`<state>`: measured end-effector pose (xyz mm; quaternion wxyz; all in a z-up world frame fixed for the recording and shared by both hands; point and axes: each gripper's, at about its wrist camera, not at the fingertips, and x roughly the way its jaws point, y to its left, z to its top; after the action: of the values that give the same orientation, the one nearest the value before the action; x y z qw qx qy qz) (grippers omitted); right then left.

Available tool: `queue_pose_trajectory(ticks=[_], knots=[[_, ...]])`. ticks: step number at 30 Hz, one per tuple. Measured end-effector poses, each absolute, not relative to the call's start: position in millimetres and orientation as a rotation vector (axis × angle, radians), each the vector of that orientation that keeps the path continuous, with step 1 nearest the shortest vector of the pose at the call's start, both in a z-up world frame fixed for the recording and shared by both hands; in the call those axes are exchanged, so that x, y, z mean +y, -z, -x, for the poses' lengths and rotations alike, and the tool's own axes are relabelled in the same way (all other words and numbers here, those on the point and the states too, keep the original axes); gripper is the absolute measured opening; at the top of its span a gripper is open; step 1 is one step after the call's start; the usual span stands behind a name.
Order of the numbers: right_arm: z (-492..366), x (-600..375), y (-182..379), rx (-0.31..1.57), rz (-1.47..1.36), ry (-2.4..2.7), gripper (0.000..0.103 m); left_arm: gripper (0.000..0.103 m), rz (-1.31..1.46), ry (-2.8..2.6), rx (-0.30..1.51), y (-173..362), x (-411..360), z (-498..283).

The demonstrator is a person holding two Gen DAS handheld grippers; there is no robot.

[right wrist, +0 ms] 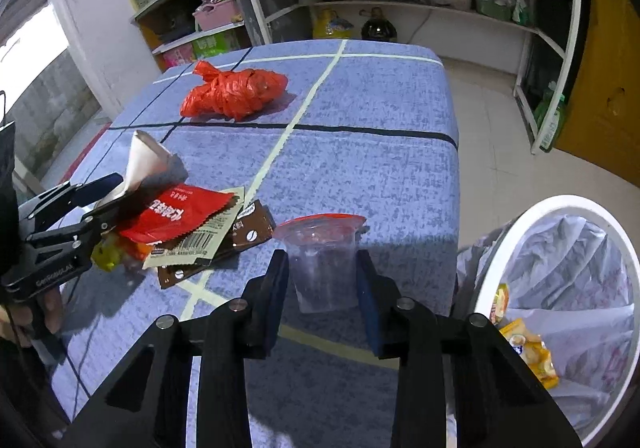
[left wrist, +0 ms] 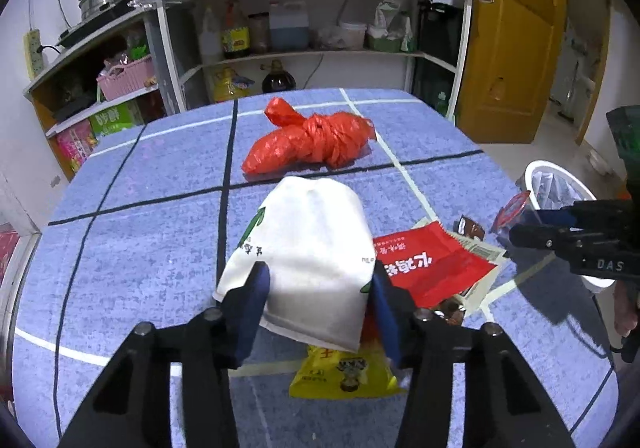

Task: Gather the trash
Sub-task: 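Grasp the white paper cup with the left gripper while the right gripper grasps the clear plastic cup, then carry both cups over the bin and open both grippers to drop them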

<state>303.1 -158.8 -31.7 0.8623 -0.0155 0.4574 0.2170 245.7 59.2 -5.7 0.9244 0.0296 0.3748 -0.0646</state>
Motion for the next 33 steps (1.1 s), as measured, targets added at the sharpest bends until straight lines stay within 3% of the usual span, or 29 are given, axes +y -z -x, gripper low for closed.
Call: queue_pose_trajectory(ticks=[1,3,8,17,33], knots=[[-302,-158,31,0.956,0.034,-0.458,0.034,0.047,-0.056,0.128,0.758,3,60,-244],[-297,-156,28,0.946,0.041,-0.464,0.034,0.029,-0.035,0.136,0.742,-3,64,-240],[-288,-156,21,0.925,0.043,-0.485,0.034,0.019,-0.017,0.131,0.692,-20,68,-229],[-283,-163,14,0.902,0.025,-0.482,0.034,0.012,0.032,0.097,0.655,-33,84,-222],[-268,-192,-5,0.843,-0.012,-0.447,0.034,0.011,0.091,0.225,0.562,-71,52,-210]])
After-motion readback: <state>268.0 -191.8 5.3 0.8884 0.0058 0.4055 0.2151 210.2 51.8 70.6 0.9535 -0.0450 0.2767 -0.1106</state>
